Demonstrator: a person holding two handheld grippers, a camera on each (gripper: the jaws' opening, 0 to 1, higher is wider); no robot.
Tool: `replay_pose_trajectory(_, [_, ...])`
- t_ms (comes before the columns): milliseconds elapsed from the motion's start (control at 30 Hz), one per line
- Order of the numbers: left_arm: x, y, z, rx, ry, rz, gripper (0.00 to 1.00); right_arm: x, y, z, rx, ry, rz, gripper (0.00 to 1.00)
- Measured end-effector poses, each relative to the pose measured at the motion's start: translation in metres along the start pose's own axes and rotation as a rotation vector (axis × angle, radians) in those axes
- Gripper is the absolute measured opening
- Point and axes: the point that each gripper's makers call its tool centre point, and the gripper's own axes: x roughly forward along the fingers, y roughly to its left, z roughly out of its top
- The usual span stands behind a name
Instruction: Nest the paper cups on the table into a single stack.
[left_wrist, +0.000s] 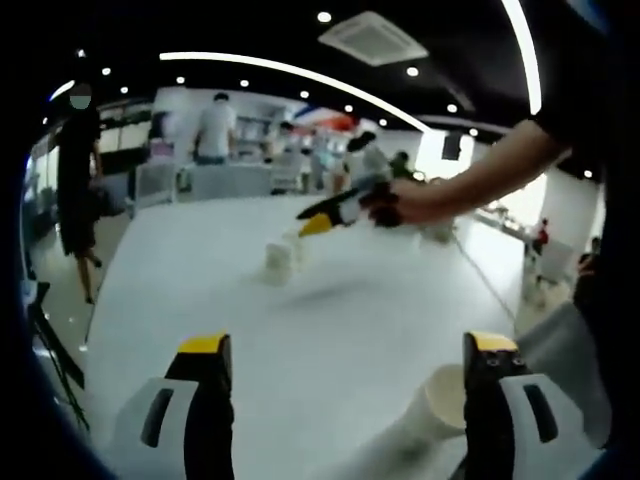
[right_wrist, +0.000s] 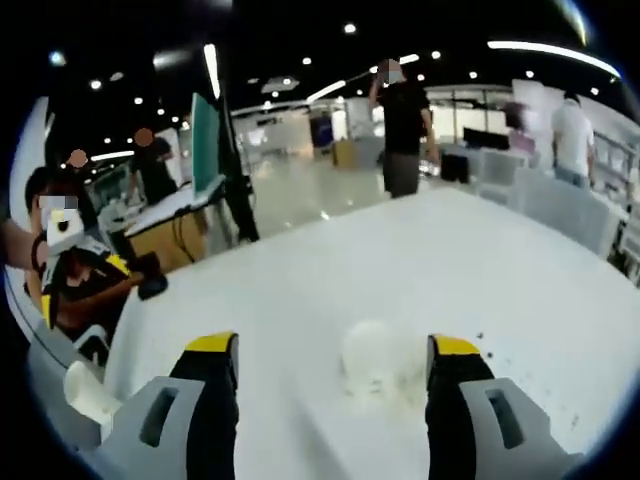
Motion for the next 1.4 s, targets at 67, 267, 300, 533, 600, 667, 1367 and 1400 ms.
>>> replay_pose_trajectory(67, [0.001,0.002,0.002,0.004,-0.002,0.006,0.97,0.005,-0.001,-0.002,-0.022,0.018,0.006,0.73])
replay_pose_trajectory(267, [0.005,0.005,0.008,0.0,-0.008,0.008,0.96,0.023,0.0,-0.004,-0.093,0.078,0.041,0.71])
replay_pose_trajectory(300, [0.006,0.005,0.008,0.0,-0.008,0.009,0.96,0.025,0.0,-0.003,-0.099,0.076,0.044,0.71])
replay_pose_trajectory(533, [0.006,0.0,0.019,0.009,-0.028,-0.009,0.92,0.04,-0.005,-0.015,-0.183,0.175,0.035,0.64])
replay_pose_trajectory(600, [0.005,0.001,0.016,-0.001,-0.02,-0.004,0.93,0.044,-0.004,-0.02,-0.175,0.193,0.041,0.62])
replay_pose_trajectory(667, [0.003,0.002,0.015,0.0,-0.025,0.002,0.93,0.046,-0.006,-0.017,-0.171,0.189,0.024,0.61])
replay_pose_trajectory(1367, [-0.007,0.006,0.009,-0.027,-0.024,0.032,0.92,0.057,-0.031,-0.041,-0.193,0.305,0.018,0.37])
replay_pose_trajectory(1400, [-0.008,0.007,0.009,-0.031,-0.025,0.034,0.92,0.055,-0.03,-0.042,-0.19,0.307,0.016,0.37])
